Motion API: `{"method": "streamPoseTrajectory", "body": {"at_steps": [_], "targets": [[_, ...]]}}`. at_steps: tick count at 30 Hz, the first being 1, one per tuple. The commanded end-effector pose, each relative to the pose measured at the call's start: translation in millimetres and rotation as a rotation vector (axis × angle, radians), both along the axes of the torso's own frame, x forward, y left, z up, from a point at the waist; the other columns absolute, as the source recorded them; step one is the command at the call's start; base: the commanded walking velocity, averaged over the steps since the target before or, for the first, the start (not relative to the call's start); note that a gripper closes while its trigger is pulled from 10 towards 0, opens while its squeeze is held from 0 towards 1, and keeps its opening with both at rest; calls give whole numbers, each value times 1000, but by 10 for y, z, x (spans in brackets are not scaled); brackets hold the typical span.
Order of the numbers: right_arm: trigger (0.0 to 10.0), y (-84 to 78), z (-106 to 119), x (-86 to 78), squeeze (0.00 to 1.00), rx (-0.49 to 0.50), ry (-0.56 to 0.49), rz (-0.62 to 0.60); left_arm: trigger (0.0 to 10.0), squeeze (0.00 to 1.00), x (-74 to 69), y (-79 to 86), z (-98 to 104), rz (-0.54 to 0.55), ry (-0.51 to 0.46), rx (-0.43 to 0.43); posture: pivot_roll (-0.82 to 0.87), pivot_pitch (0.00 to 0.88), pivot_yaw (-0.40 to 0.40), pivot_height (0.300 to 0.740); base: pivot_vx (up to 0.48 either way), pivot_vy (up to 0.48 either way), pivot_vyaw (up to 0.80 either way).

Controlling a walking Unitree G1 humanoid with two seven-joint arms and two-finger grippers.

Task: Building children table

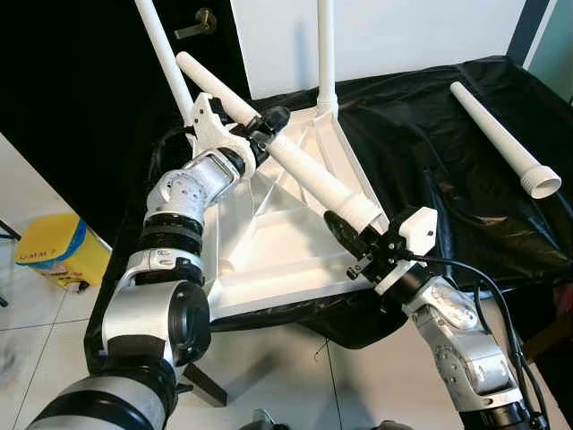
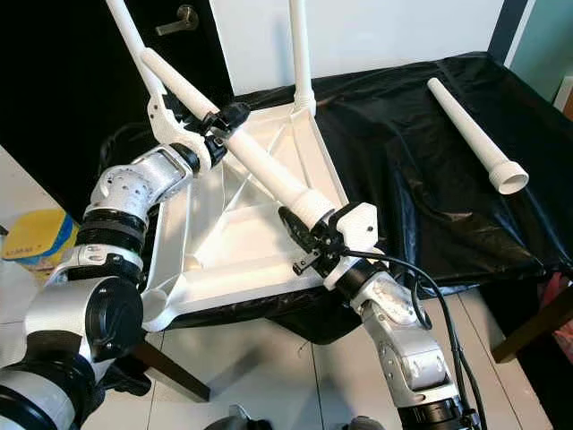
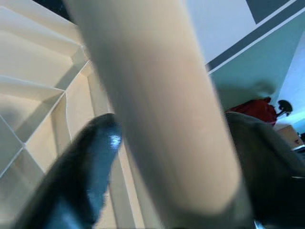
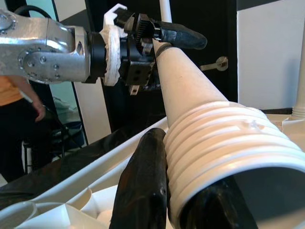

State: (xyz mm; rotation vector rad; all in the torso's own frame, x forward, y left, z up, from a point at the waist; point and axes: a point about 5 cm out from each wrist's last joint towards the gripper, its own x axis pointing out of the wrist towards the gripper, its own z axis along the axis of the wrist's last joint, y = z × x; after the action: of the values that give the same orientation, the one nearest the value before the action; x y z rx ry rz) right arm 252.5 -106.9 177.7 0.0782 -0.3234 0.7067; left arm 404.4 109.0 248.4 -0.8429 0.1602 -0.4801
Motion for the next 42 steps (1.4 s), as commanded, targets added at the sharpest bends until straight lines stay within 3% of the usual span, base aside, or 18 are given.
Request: {"method": "streamPoseTrajectory", "body": {"at_steps": [1,14,15,32,33,35,36,38,39,42], "targets": [[10000,27,42,-22,0,6,-20,19,0,0,12,22,46,-21,-28,-60,-198,18,129,740,0,0,0],[10000,44,14,-5,0,2,4,15,0,0,70,120,88,0,5,-214,-194,20,131,740,0,0,0],[10000,46,10,-3,1000,5,11,16,0,0,73,131,82,4,13,-223,-194,20,132,740,0,0,0],[10000,-23,-56,-15,1000,-15,38,-34,0,0,119,299,117,67,9,-252,-201,23,134,740,0,0,0],[10000,-36,-62,-20,1000,-18,36,-42,7569,0,124,333,118,84,11,-253,-199,25,130,740,0,0,0],[10000,-36,-62,-20,1000,-18,36,-42,7569,0,124,333,118,84,11,-253,-199,25,130,740,0,0,0],[10000,-52,-68,-25,286,-23,34,-47,10000,0,129,370,119,100,9,-249,-199,27,128,740,0,0,0],[10000,-52,-68,-25,286,-23,34,-47,10000,0,129,370,119,100,9,-249,-199,27,128,740,0,0,0],[10000,-88,-91,-34,0,-37,39,-56,10000,0,134,438,129,128,1,-255,-198,30,123,740,0,0,0],[10000,-112,-111,-35,0,-46,50,-62,10000,0,134,462,146,136,-18,-246,-199,32,122,740,0,0,0]]}}
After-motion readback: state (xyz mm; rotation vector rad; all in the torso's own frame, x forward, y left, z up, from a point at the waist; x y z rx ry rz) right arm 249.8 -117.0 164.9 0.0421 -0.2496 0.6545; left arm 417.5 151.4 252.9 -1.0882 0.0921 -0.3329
